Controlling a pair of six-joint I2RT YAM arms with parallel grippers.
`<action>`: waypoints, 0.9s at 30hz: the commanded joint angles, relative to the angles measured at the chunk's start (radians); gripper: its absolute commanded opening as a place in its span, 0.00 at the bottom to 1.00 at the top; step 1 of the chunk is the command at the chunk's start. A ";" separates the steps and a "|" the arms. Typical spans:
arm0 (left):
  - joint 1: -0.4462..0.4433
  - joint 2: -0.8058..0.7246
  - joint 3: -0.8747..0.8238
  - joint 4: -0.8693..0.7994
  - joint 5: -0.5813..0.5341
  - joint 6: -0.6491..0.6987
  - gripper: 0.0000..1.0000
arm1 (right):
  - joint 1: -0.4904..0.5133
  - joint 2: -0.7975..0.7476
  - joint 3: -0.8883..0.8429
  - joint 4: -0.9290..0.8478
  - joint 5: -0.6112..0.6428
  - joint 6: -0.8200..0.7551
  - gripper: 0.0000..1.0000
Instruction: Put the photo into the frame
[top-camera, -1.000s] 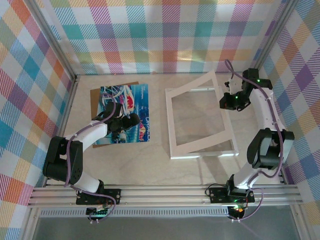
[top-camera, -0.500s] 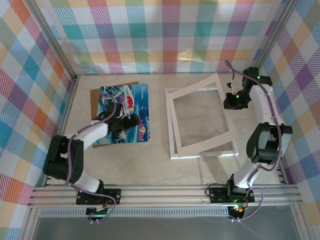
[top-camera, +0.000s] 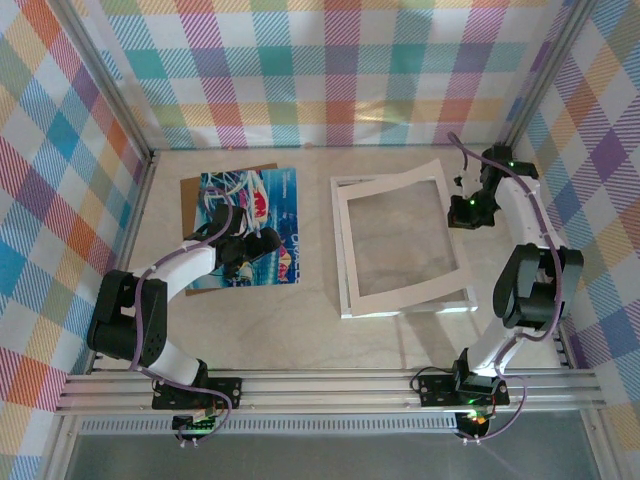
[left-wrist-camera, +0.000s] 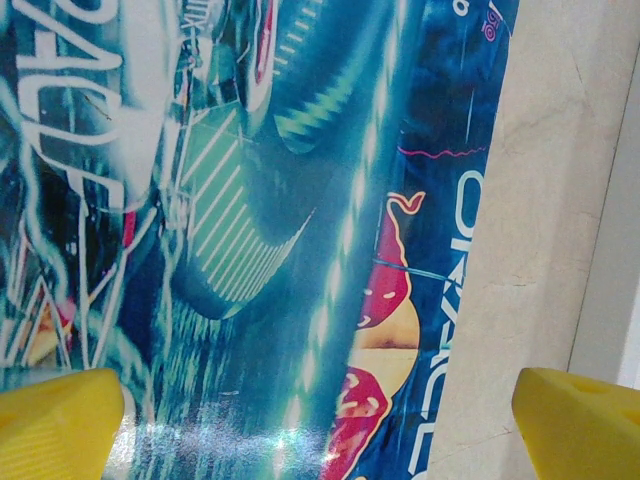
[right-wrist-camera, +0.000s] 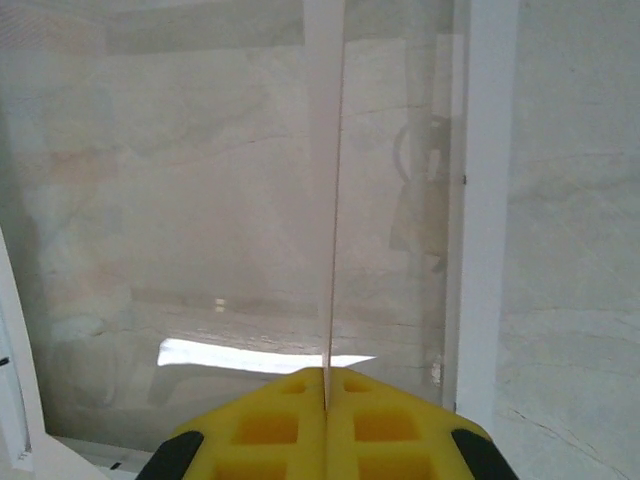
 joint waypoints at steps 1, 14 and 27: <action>0.012 -0.014 0.033 -0.022 0.002 0.004 1.00 | -0.009 -0.046 -0.017 0.017 0.050 0.024 0.00; 0.011 -0.003 0.037 -0.024 0.003 0.005 1.00 | -0.010 -0.045 -0.097 0.145 -0.102 0.004 0.00; 0.012 -0.014 0.027 -0.036 -0.009 0.011 1.00 | -0.010 -0.032 -0.113 0.212 -0.033 0.074 0.00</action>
